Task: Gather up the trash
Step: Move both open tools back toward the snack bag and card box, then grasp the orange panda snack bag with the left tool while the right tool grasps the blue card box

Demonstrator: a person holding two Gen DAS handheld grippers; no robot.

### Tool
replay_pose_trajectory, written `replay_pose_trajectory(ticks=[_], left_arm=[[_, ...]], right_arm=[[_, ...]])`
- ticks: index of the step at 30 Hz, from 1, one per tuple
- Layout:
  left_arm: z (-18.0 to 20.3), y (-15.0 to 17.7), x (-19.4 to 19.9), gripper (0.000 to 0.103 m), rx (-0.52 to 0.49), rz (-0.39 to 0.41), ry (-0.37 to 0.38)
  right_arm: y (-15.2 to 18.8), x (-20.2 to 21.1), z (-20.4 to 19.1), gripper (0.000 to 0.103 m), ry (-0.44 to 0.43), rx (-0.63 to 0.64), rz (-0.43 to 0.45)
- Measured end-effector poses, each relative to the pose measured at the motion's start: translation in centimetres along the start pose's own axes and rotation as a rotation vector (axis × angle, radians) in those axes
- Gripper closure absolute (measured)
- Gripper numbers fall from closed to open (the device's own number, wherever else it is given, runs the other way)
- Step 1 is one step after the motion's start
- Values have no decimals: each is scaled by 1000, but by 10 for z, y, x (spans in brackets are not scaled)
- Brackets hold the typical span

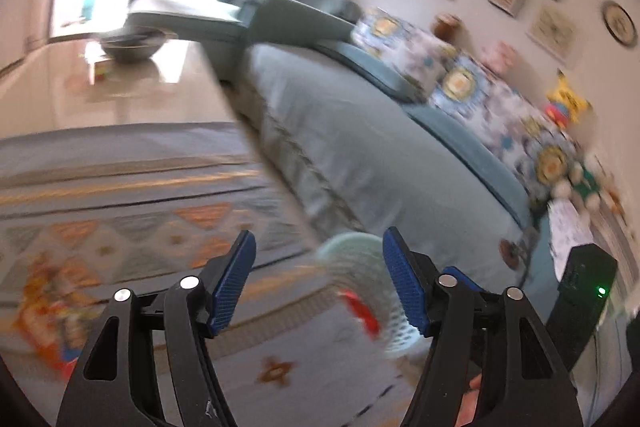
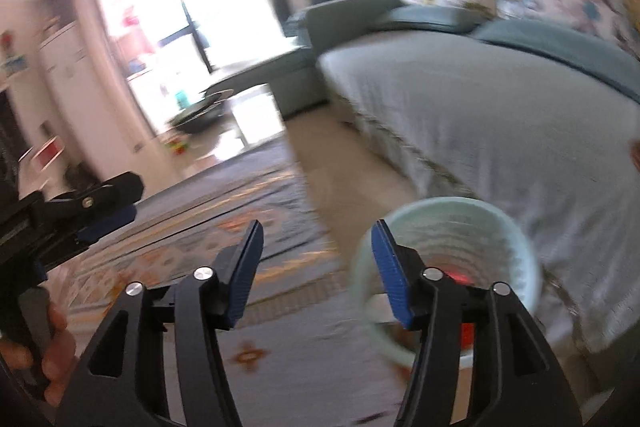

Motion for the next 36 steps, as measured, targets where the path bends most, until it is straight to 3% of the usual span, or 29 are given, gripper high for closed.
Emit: replay_pose_trajectory(ticks=[4, 6, 9, 16, 20, 27, 34, 36], left_arm=[[-69, 7, 41, 37, 82, 43, -122], [-104, 10, 61, 37, 115, 61, -197], [-155, 17, 89, 37, 169, 84, -295], [-236, 33, 113, 37, 283, 71, -361], [-263, 41, 101, 37, 304, 23, -345], [-279, 56, 77, 37, 300, -22, -341], [-279, 67, 44, 37, 254, -90, -328], [-279, 69, 36, 37, 245, -104, -329]], right_arm=[[16, -20, -63, 46, -146, 39, -49], [27, -33, -90, 35, -184, 50, -74], [45, -56, -131, 30, -240, 76, -140], [94, -111, -207, 22, -248, 222, -343], [120, -138, -216, 21, -203, 235, -430], [149, -172, -215, 21, -125, 141, -526], [161, -182, -229, 22, -54, 306, -511], [160, -180, -227, 34, -42, 345, -511]])
Point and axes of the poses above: each gripper's, at about its wrist camera, not at the fingertips, and x roughly against the way its jaws point, z to its right, y to its underside, the point moved 5 cm from there along -x, roughly the way its jaws point, and after that the axes turned 5 degrees about -y, right-handed, at the moved point
